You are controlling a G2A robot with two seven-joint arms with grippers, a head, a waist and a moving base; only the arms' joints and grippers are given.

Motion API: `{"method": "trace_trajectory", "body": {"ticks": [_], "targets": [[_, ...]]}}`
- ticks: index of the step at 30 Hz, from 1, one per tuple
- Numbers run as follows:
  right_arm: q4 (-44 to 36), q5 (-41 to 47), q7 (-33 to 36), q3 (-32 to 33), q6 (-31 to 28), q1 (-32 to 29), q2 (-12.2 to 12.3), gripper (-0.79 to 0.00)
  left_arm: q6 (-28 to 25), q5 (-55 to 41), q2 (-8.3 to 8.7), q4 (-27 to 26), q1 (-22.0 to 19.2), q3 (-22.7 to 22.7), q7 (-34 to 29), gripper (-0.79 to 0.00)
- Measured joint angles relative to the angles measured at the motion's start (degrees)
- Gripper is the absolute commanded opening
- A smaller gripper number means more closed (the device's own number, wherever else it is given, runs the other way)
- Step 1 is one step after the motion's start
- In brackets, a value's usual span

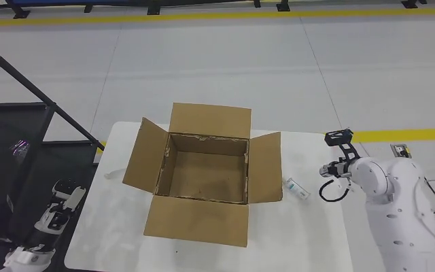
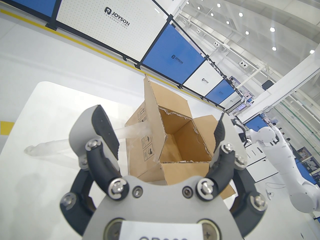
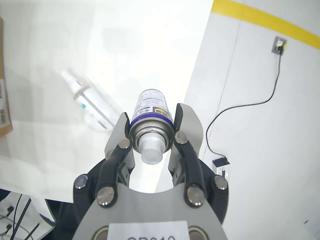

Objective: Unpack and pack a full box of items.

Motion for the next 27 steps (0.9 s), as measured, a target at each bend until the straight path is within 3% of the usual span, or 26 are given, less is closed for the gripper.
{"method": "trace_trajectory", "body": {"ticks": [5, 10, 16, 20, 27], "targets": [[-13.2, -1.4, 0.0, -5.4, 5.3, 4.1, -0.7, -0.785, 0.0, 0.0, 0.0, 0.0, 0.0, 0.0, 0.0, 0.0], [-16.4, -1.6, -2.4, -16.1, 7.1, 10.8, -2.3, -0.785, 0.0, 0.0, 0.0, 0.0, 0.0, 0.0, 0.0, 0.0], [-9.1, 3.3, -5.4, -33.9, 5.4, 21.2, -6.0, -0.785, 0.0, 0.0, 0.0, 0.0, 0.0, 0.0, 0.0, 0.0], [-0.5, 8.1, -7.6, -45.7, 3.9, 27.2, -9.7, -0.785, 0.0, 0.0, 0.0, 0.0, 0.0, 0.0, 0.0, 0.0], [17.2, 14.6, -13.1, -58.7, 4.6, 32.6, -16.6, -0.785, 0.0, 0.0, 0.0, 0.0, 0.0, 0.0, 0.0, 0.0]]}}
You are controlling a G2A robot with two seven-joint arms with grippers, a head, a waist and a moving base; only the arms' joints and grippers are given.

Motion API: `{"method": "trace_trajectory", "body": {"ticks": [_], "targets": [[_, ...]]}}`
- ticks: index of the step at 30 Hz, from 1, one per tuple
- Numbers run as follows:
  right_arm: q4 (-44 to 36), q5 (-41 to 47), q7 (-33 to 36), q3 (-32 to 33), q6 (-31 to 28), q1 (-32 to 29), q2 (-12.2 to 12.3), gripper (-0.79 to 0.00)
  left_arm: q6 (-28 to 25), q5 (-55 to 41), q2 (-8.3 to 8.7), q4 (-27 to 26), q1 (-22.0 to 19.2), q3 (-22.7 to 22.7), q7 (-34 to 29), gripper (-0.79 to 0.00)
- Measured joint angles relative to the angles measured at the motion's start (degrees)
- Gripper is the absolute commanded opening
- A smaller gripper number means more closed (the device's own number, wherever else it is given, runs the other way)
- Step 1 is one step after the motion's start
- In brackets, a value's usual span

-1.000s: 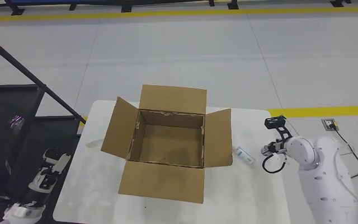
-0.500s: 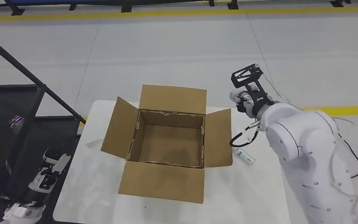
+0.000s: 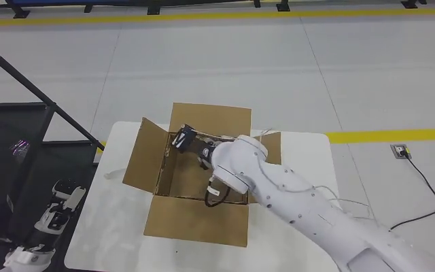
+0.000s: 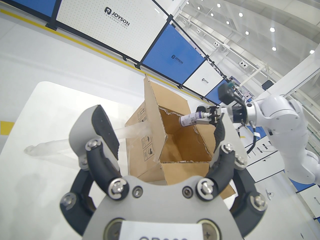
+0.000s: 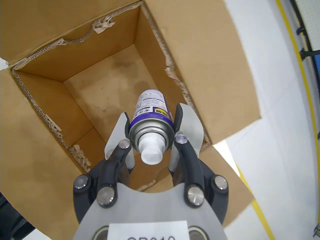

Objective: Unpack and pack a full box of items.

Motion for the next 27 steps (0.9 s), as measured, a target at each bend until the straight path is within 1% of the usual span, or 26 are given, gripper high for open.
{"method": "trace_trajectory", "body": {"ticks": [4, 5, 8, 12, 14, 15, 16, 20, 23, 27], "targets": [[11.3, 3.2, -3.1, -4.7, 1.8, 1.5, -4.6, -0.785, 0.0, 0.0, 0.0, 0.0, 0.0, 0.0, 0.0, 0.0], [14.7, 4.6, -4.1, -5.8, 2.3, 1.9, -6.0, -0.785, 0.0, 0.0, 0.0, 0.0, 0.0, 0.0, 0.0, 0.0], [22.4, 6.5, -6.1, -8.2, 3.0, 2.6, -9.7, -0.785, 0.0, 0.0, 0.0, 0.0, 0.0, 0.0, 0.0, 0.0], [30.7, 8.7, -8.2, -9.8, 2.7, 3.6, -13.9, -0.785, 0.0, 0.0, 0.0, 0.0, 0.0, 0.0, 0.0, 0.0], [34.6, 9.5, -9.0, -10.2, 2.2, 4.3, -15.9, -0.462, 0.0, 0.0, 0.0, 0.0, 0.0, 0.0, 0.0, 0.0], [36.1, 9.8, -9.3, -10.3, 1.9, 4.5, -16.6, -0.323, 0.0, 0.0, 0.0, 0.0, 0.0, 0.0, 0.0, 0.0], [37.4, 10.1, -9.5, -10.4, 1.6, 4.8, -17.4, -0.231, 0.0, 0.0, 0.0, 0.0, 0.0, 0.0, 0.0, 0.0], [42.6, 10.4, -10.5, -10.9, -0.1, 5.7, -20.3, -0.043, 0.0, 0.0, 0.0, 0.0, 0.0, 0.0, 0.0, 0.0], [45.5, 10.6, -11.2, -10.9, -1.3, 6.2, -22.0, 0.0, 0.0, 0.0, 0.0, 0.0, 0.0, 0.0, 0.0, 0.0], [48.7, 10.7, -12.0, -10.7, -2.3, 7.0, -23.7, 0.0, 0.0, 0.0, 0.0, 0.0, 0.0, 0.0, 0.0, 0.0]]}}
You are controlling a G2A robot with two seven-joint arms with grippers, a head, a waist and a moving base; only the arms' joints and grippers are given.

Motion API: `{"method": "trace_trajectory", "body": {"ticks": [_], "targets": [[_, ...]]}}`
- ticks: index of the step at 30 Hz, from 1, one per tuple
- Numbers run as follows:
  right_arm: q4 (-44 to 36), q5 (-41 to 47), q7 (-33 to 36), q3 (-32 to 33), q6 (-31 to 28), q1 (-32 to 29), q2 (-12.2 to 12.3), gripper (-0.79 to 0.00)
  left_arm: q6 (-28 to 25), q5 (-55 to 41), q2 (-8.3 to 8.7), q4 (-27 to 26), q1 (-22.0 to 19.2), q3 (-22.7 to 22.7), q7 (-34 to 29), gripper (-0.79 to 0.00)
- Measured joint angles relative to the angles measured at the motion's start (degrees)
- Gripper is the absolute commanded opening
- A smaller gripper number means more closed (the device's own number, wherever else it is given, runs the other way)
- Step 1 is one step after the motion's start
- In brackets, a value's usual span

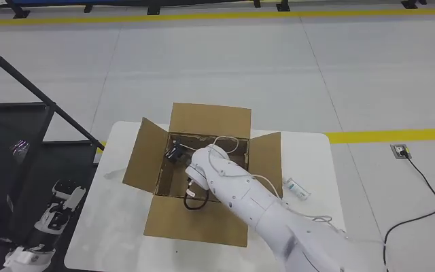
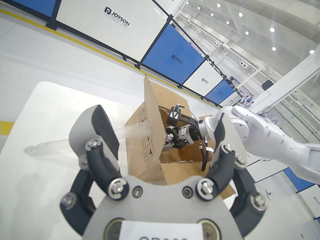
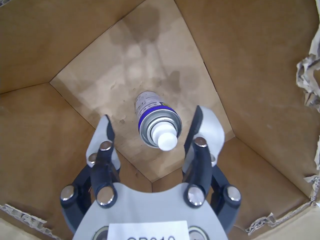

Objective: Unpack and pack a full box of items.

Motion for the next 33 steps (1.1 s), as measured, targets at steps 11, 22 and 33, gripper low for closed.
{"method": "trace_trajectory", "body": {"ticks": [11, 22, 33], "targets": [[-2.0, -0.5, -3.0, 3.4, -4.9, 5.4, -0.6, 0.0, 0.0, 0.0, 0.0, 0.0, 0.0, 0.0, 0.0, 0.0], [-23.9, -8.0, 4.9, 12.2, -2.9, 2.9, 8.1, 0.0, 0.0, 0.0, 0.0, 0.0, 0.0, 0.0, 0.0, 0.0], [-66.1, -27.7, 21.4, 35.3, -5.1, -21.7, 21.1, 0.0, 0.0, 0.0, 0.0, 0.0, 0.0, 0.0, 0.0, 0.0]]}}
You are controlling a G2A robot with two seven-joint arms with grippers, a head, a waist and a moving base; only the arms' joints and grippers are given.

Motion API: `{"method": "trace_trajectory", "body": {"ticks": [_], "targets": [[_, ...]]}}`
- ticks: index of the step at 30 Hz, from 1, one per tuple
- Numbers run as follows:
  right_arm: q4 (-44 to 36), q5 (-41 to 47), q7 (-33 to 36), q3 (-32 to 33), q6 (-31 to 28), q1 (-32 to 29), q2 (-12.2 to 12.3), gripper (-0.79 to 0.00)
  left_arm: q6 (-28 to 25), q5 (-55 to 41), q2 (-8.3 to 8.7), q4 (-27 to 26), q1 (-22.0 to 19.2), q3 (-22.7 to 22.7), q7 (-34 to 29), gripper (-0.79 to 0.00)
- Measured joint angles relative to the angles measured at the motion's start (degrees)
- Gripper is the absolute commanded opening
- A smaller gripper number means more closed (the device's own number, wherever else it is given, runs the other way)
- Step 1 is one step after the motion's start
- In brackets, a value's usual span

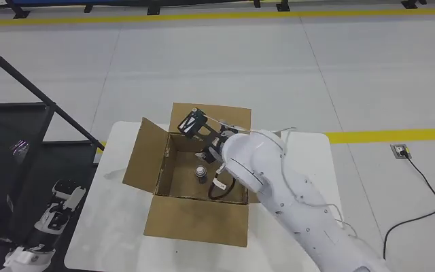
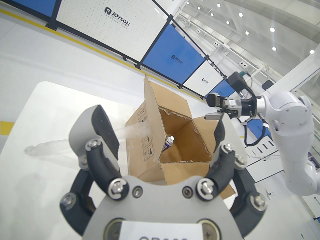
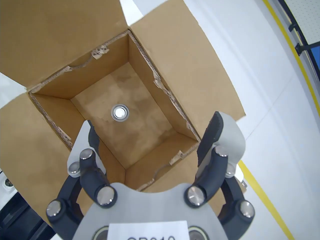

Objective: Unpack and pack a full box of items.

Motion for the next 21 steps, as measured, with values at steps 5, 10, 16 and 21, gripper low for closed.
{"method": "trace_trajectory", "body": {"ticks": [5, 10, 16, 21], "targets": [[-11.7, -7.5, 2.4, 11.9, -0.9, -10.4, 3.0, 0.0, 0.0, 0.0, 0.0, 0.0, 0.0, 0.0, 0.0, 0.0], [-14.6, -12.0, 2.7, 23.2, -3.3, -17.4, 5.0, 0.0, 0.0, 0.0, 0.0, 0.0, 0.0, 0.0, 0.0, 0.0], [-9.0, -9.7, 1.4, 36.5, -7.6, -21.2, 6.8, 0.0, 0.0, 0.0, 0.0, 0.0, 0.0, 0.0, 0.0, 0.0], [0.5, -7.8, 3.6, 37.4, -15.4, -21.1, 7.7, 0.0, 0.0, 0.0, 0.0, 0.0, 0.0, 0.0, 0.0, 0.0]]}}
